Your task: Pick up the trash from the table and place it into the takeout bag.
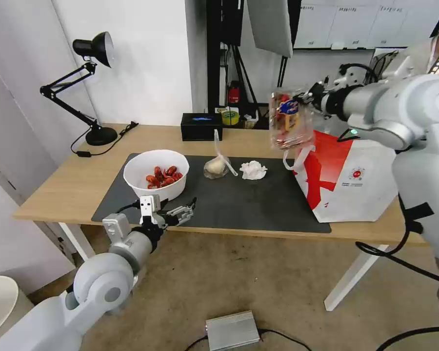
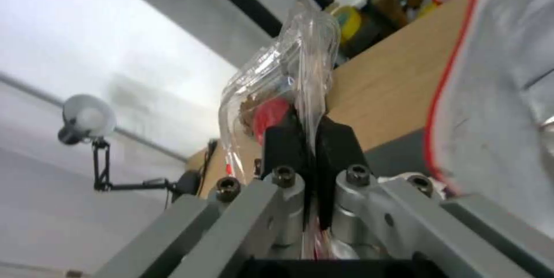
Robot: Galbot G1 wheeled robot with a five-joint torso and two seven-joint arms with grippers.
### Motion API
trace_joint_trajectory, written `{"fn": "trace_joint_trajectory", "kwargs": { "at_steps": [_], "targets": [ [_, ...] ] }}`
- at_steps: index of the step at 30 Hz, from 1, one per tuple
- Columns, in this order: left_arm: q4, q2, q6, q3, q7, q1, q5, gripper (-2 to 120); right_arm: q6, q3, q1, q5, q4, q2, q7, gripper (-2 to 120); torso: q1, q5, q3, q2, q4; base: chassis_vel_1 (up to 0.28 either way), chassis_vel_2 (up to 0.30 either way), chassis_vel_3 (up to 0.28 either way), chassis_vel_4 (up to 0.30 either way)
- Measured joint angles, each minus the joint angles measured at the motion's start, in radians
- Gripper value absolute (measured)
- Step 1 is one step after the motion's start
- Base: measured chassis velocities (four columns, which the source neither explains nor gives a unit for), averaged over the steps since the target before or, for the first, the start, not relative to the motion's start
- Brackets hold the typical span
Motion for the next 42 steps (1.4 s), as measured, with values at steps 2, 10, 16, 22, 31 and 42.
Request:
{"fn": "trace_joint_trajectory", "kwargs": {
  "at_steps": [2, 10, 16, 22, 31, 42],
  "targets": [
    [0.000, 0.001, 0.000, 0.000, 0.000, 0.001, 0.000, 100, 0.001, 0.009, 0.000, 0.004, -0.004, -0.010, 0.002, 1, 0.000, 0.0000, 0.000, 0.000, 0.0000, 0.000, 0.000, 0.000, 0.000],
    [-0.003, 0.004, -0.001, 0.005, -0.001, -0.002, 0.000, 100, 0.005, 0.070, -0.009, 0.027, -0.023, -0.054, 0.008, 1, 0.000, 0.0001, 0.000, 0.000, -0.0001, 0.000, 0.000, 0.000, 0.000],
    [-0.003, 0.002, -0.002, 0.006, -0.001, 0.001, 0.003, 100, 0.007, 0.107, -0.017, 0.037, -0.034, -0.061, 0.011, 1, 0.000, 0.0002, 0.000, 0.000, 0.0000, 0.000, 0.000, 0.000, 0.000],
    [-0.011, 0.006, -0.002, 0.000, -0.001, 0.010, 0.007, 100, 0.013, 0.162, -0.011, 0.049, -0.059, -0.066, 0.021, 1, 0.000, 0.0001, 0.000, 0.000, -0.0001, 0.000, 0.000, 0.000, 0.000],
    [-0.020, 0.016, -0.003, -0.006, -0.001, 0.017, 0.007, 100, 0.018, 0.225, -0.037, 0.051, -0.085, -0.078, 0.026, 1, 0.000, 0.0001, 0.000, 0.000, -0.0001, 0.000, 0.000, 0.000, 0.000],
    [-0.022, 0.017, -0.004, -0.007, -0.001, 0.022, 0.008, 100, 0.017, 0.281, -0.081, 0.047, -0.126, -0.079, 0.024, 1, 0.000, 0.0001, 0.000, 0.000, -0.0001, 0.000, 0.000, 0.000, 0.000]
  ]
}}
